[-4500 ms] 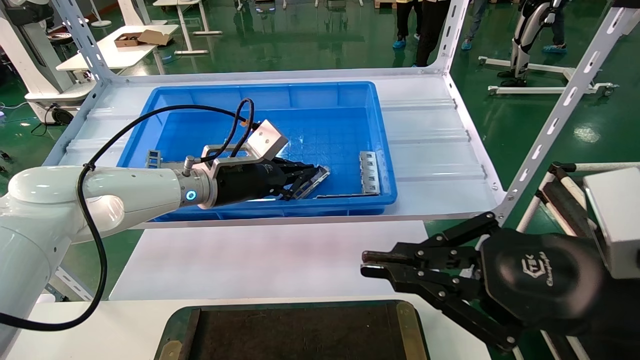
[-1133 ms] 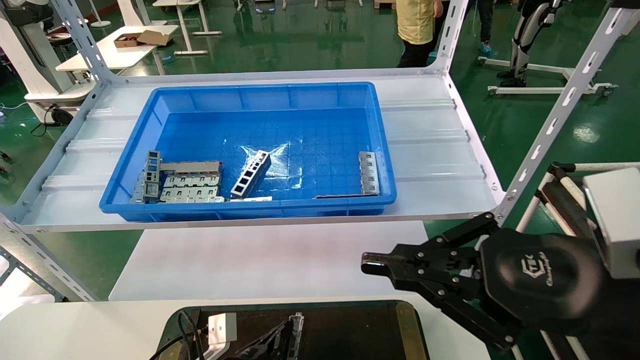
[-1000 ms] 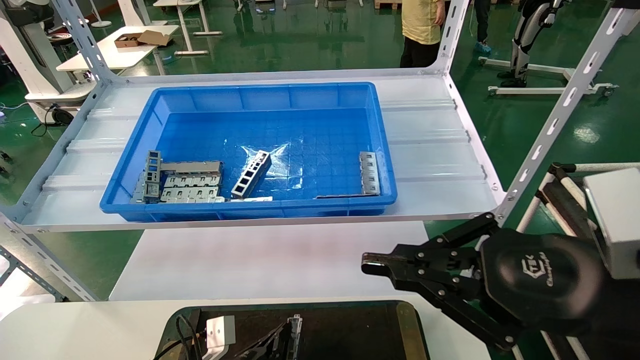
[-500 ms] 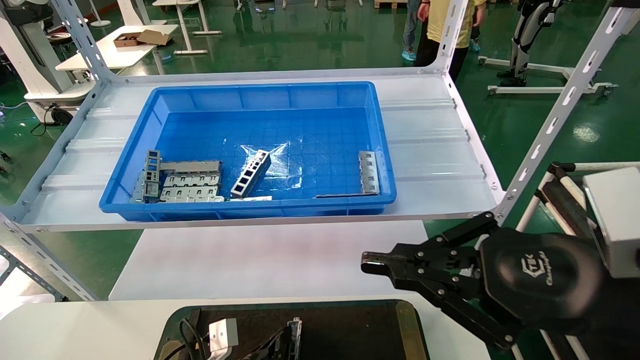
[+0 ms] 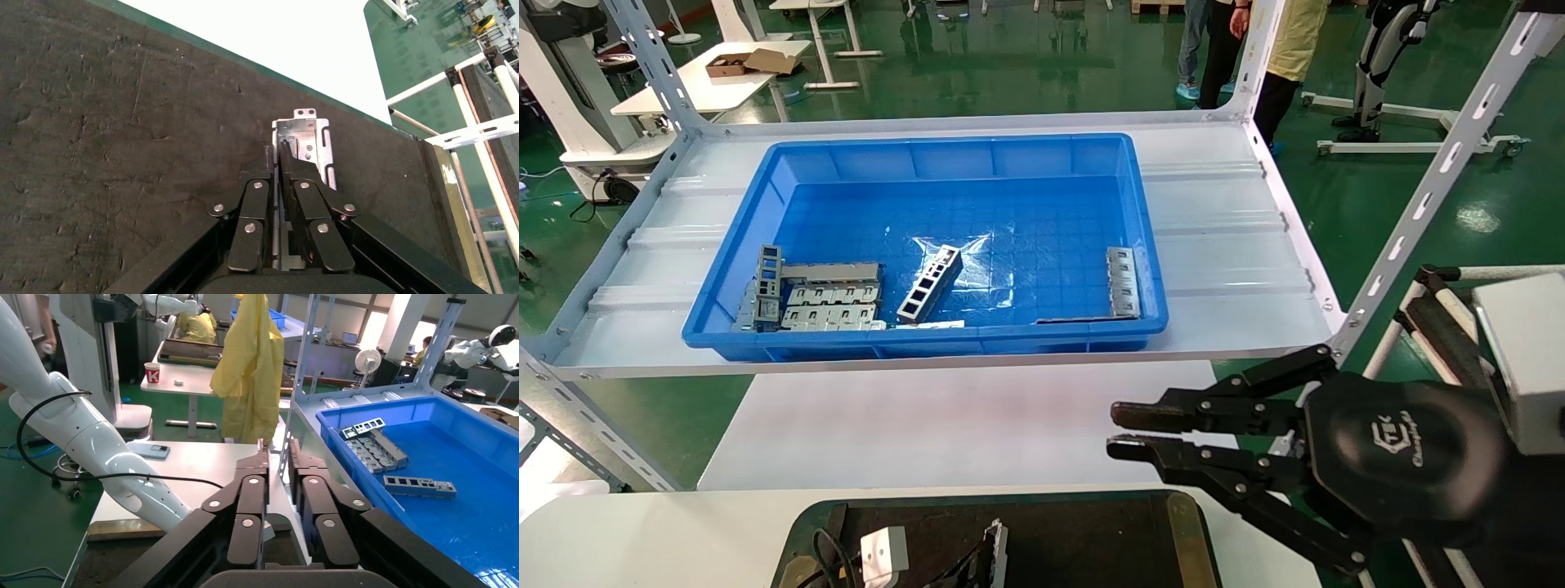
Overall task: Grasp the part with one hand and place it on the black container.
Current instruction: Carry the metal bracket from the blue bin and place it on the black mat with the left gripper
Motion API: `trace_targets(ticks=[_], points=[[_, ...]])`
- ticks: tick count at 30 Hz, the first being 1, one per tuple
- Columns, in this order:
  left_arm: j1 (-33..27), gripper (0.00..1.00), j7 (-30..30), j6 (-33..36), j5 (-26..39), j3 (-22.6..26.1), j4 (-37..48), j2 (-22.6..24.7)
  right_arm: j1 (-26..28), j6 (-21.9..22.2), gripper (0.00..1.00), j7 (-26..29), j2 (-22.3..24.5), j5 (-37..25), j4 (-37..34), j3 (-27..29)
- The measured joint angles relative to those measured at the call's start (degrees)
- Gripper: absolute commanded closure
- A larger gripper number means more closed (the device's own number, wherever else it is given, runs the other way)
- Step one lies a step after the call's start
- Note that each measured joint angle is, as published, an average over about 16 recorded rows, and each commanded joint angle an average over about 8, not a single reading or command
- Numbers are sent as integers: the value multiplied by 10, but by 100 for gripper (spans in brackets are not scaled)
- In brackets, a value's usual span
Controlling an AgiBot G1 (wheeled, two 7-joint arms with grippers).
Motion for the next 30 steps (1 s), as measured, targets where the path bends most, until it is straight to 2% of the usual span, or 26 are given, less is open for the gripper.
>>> trace_targets(ticks=[16,30], points=[[-14,0,7,-27,-36,39,-19,-13,0,0,0,0,0,0,0,0],[-14,0,17,-26,-46,55,-77,-65,0,0,0,0,0,0,0,-1]])
